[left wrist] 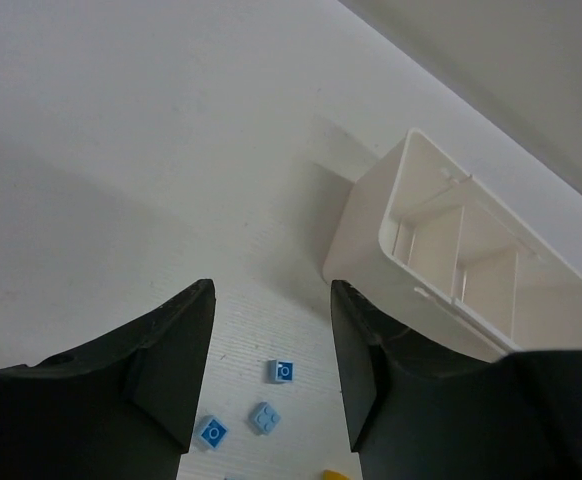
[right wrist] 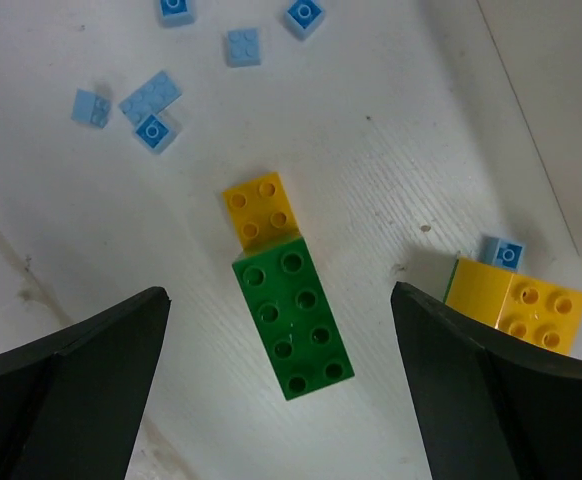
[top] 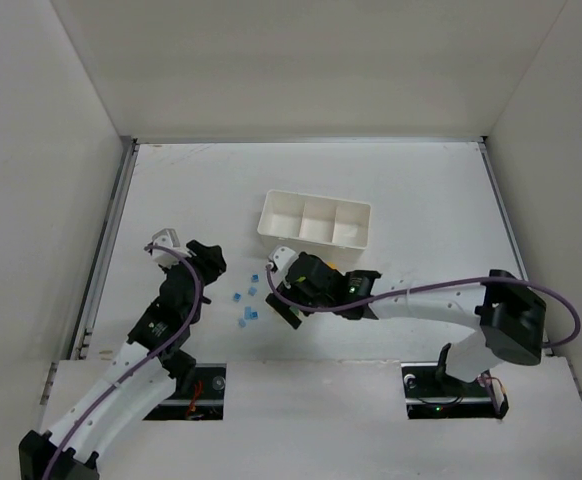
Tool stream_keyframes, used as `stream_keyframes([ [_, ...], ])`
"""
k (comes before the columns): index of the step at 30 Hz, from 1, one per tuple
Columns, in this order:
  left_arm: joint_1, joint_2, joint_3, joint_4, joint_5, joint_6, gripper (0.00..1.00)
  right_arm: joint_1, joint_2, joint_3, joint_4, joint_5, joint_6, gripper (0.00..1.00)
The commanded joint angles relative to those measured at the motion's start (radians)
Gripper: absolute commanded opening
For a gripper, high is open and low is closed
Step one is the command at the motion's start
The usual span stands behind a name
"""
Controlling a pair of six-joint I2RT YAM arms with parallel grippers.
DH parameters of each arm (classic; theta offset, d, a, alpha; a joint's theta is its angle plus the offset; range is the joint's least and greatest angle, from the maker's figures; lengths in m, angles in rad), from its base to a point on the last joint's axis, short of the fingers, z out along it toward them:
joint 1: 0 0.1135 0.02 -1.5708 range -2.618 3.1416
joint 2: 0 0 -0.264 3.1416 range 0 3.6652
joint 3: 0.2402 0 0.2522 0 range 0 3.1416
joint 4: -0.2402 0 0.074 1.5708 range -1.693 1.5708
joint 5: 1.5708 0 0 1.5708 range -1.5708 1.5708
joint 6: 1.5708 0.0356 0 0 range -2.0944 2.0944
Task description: Sort the legos into containers by color
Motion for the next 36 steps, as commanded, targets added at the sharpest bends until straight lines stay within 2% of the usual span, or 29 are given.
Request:
stream_keyframes([
  [1, 0.009, -0.020, -0.014, 0.023, 0.025, -0.005, 0.48, -0.020, 0.039, 0.060, 0.039, -0.053, -0.041, 0.97],
  [7, 0.033, -0.012, -0.011, 0.029, 0.066, -0.005, 0.50, -0.031, 0.109, 0.089, 0.007, -0.119, -0.032, 0.85],
  [21, 0.091, 0.039, -0.011, 0.063, 0.135, -0.028, 0.52, -0.051, 0.162, 0.063, 0.012, -0.102, -0.027, 0.63],
  [29, 0.088, 0.043, -0.011, 0.063, 0.138, -0.031, 0.53, -0.056, 0.176, 0.067, 0.009, -0.097, -0.035, 0.62],
  [31, 0.088, 0.043, -0.011, 0.063, 0.141, -0.034, 0.53, -0.056, 0.181, 0.067, 0.009, -0.096, -0.036, 0.56],
  [34, 0.093, 0.037, -0.011, 0.060, 0.157, -0.039, 0.53, -0.057, 0.179, 0.063, 0.018, -0.096, -0.027, 0.32],
  [36, 0.093, 0.034, -0.006, 0.053, 0.166, -0.040, 0.53, -0.059, 0.158, 0.055, 0.031, -0.096, -0.023, 0.25],
])
